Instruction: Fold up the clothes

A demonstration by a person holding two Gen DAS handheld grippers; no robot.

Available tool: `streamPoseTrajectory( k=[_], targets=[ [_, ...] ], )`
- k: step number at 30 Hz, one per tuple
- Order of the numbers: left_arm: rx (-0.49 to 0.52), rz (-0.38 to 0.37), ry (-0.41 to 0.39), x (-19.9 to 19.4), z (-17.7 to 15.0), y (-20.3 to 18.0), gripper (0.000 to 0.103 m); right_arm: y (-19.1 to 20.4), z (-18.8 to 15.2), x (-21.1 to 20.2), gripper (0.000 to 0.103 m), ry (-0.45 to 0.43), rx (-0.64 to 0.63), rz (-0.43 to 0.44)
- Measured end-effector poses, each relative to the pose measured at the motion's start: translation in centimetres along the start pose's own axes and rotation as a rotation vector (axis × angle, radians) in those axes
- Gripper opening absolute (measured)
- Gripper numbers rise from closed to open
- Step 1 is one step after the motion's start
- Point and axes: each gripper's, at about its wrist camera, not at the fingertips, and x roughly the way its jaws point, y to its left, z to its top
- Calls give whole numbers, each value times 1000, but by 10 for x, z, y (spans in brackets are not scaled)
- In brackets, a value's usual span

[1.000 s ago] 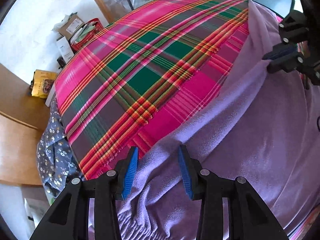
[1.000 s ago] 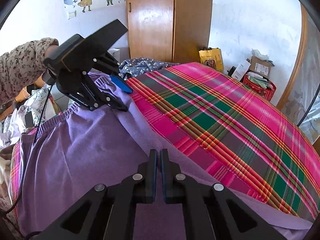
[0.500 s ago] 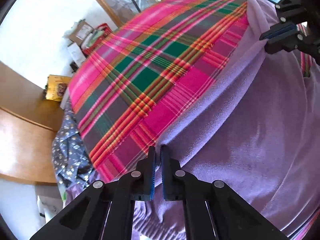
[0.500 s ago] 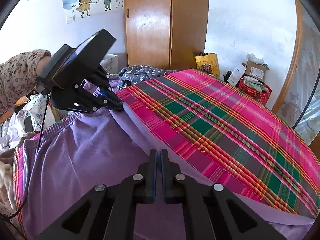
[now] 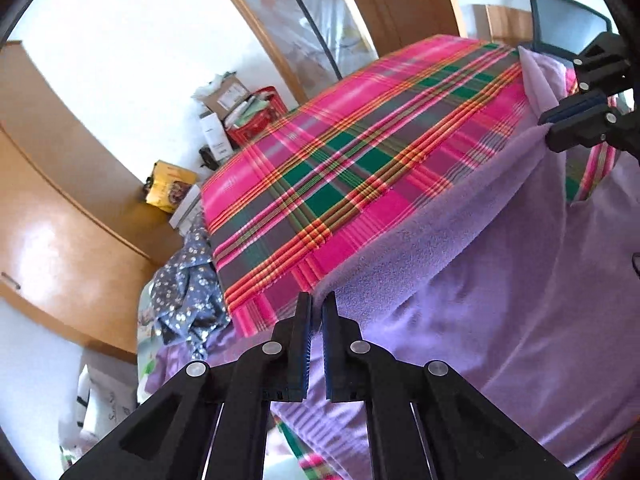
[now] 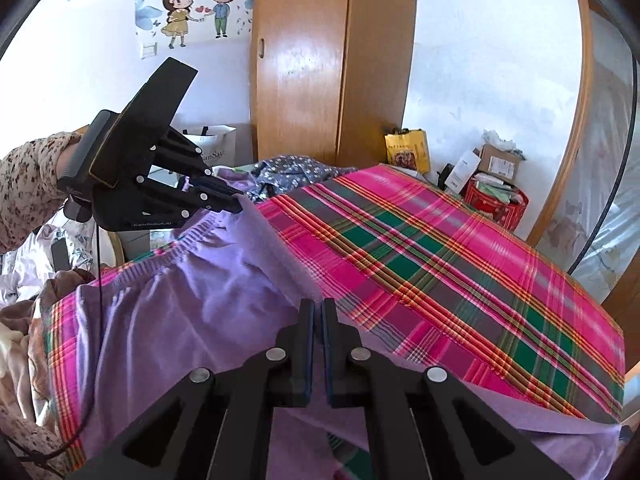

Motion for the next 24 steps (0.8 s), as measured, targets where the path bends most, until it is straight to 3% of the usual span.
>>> streamPoseTrajectory(
  k=[10, 24],
  targets=[
    [-25, 55, -44, -50, -21, -16, 5, 40, -7, -39, 4, -28, -30, -1],
    [-102, 60, -61, -100, -69, -43, 5, 92, -29, -67, 4, -25, -73, 18]
  ],
)
